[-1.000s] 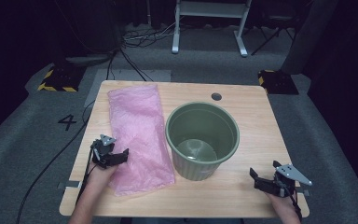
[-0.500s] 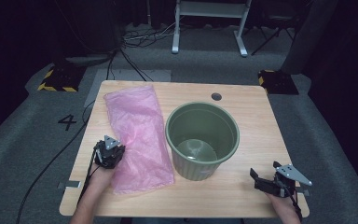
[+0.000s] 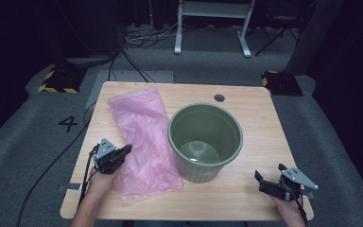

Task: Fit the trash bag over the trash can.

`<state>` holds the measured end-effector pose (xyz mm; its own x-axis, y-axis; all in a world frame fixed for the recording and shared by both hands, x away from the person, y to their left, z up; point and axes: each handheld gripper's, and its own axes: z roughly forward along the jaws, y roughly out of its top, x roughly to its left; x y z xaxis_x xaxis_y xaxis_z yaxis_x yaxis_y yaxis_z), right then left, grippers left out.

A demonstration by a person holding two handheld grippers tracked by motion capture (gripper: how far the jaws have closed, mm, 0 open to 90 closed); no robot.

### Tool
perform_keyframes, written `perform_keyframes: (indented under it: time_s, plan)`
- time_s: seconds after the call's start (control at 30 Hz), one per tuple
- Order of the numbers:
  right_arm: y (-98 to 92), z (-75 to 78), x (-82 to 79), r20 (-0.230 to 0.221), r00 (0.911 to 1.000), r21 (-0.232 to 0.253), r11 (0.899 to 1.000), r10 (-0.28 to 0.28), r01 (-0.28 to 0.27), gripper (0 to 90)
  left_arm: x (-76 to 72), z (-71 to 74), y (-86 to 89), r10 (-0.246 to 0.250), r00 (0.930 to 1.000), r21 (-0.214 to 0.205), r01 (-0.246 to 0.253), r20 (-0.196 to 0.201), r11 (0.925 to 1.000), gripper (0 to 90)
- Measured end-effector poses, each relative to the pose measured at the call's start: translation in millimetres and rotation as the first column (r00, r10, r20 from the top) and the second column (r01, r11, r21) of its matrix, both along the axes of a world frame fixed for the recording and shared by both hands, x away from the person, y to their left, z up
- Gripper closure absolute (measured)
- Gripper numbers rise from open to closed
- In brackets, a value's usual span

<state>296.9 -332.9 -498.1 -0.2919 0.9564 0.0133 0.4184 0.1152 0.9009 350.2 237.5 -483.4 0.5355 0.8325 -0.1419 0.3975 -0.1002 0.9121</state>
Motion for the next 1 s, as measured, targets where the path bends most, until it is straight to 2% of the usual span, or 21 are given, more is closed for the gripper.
perform_keyframes:
  time_s: [0.1,0.2,0.33,0.43,0.57,0.63,0.77,1.0]
  plan:
    - [-0.4,0.1,-0.4,0.001,1.0,0.0,1.0,-0.004,0.004,0.2,-7.5,12.2,-2.8,-0.017,0.9988,-0.055,0.02,0.046,0.9983,89.3]
    - [-0.3,0.0,-0.5,0.0,1.0,-0.002,1.0,-0.005,0.005,0.2,-15.3,23.6,-5.8,-0.028,0.9948,-0.087,0.037,0.098,0.9955,89.3]
    - [-0.6,0.0,-0.5,0.002,1.0,-0.002,1.0,-0.007,0.007,0.2,-23.6,34.5,-9.5,-0.028,0.9893,-0.109,0.044,0.144,0.9931,89.3]
    - [-0.5,0.0,-0.6,0.001,1.0,-0.002,1.0,-0.007,0.007,0.2,-28.8,40.4,-11.4,-0.005,0.9873,-0.131,0.026,0.159,0.991,89.3]
    - [-0.8,0.0,-0.6,0.004,1.0,0.0,1.0,-0.007,0.007,0.1,-34.7,47.8,-13.8,0.019,0.9813,-0.138,0.008,0.191,0.9904,89.2]
    - [-1.0,0.0,-0.7,0.002,1.0,0.0,1.0,-0.007,0.007,0.0,-36.9,51.7,-15.1,0.013,0.9796,-0.125,0.012,0.2,0.9921,89.2]
    - [-1.0,0.0,-0.9,0.003,1.0,0.0,1.0,-0.009,0.009,0.0,-38.4,59.6,-20.9,-0.014,0.9804,-0.088,0.032,0.196,0.9956,89.1]
    - [-4.0,0.6,-1.6,0.014,0.9998,0.003,1.0,-0.015,0.015,0.0,-41.6,75.1,-28.2,-0.096,0.9763,-0.064,0.11,0.194,0.9918,89.0]
